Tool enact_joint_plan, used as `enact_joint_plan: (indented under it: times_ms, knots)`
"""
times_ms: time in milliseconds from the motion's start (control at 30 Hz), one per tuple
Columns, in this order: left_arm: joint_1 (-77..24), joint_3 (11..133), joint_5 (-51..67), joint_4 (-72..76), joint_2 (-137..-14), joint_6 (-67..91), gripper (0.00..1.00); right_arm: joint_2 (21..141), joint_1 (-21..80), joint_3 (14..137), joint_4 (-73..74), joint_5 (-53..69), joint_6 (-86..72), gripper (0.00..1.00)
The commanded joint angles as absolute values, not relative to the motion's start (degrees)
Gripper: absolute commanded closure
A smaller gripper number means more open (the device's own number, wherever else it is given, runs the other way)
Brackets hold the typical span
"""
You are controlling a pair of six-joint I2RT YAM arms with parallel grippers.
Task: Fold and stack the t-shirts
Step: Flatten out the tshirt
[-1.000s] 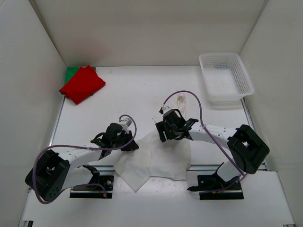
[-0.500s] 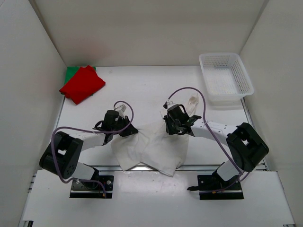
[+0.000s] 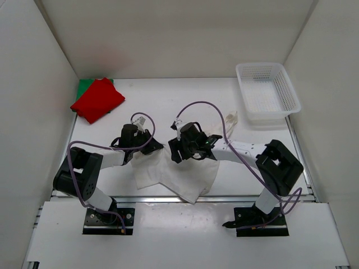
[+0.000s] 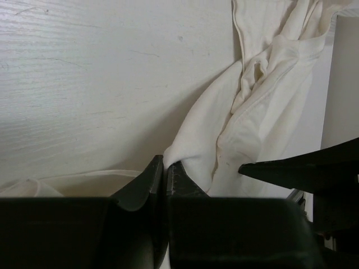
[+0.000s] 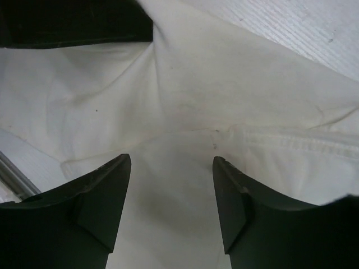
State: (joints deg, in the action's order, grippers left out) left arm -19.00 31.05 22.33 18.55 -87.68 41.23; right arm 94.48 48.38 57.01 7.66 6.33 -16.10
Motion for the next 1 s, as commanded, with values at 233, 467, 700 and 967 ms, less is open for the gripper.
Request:
enact_joint_plan:
  times_ms: [233, 467, 700, 967]
  knots:
    - [-17.58, 32.25, 24.43, 23.2, -88.59, 43.15, 1.0, 97.73, 44.22, 57.83, 6.59, 4.13, -13.62, 0.5]
    - [-15.39, 34.45, 24.25, 24.7, -91.4, 45.52, 1.0, 93.44, 39.64, 53.62, 6.16, 14.94, -14.68, 1.0]
    - [-14.33, 34.72, 24.96, 26.54, -94.56, 46.67, 1.0, 83.4, 36.74, 44.21, -0.96, 19.4, -16.44, 0.35]
    - [-15.2, 34.54, 25.13, 25.93, -93.69, 46.23, 1.0, 96.31, 40.69, 55.1, 0.96, 18.11, -14.24, 0.23]
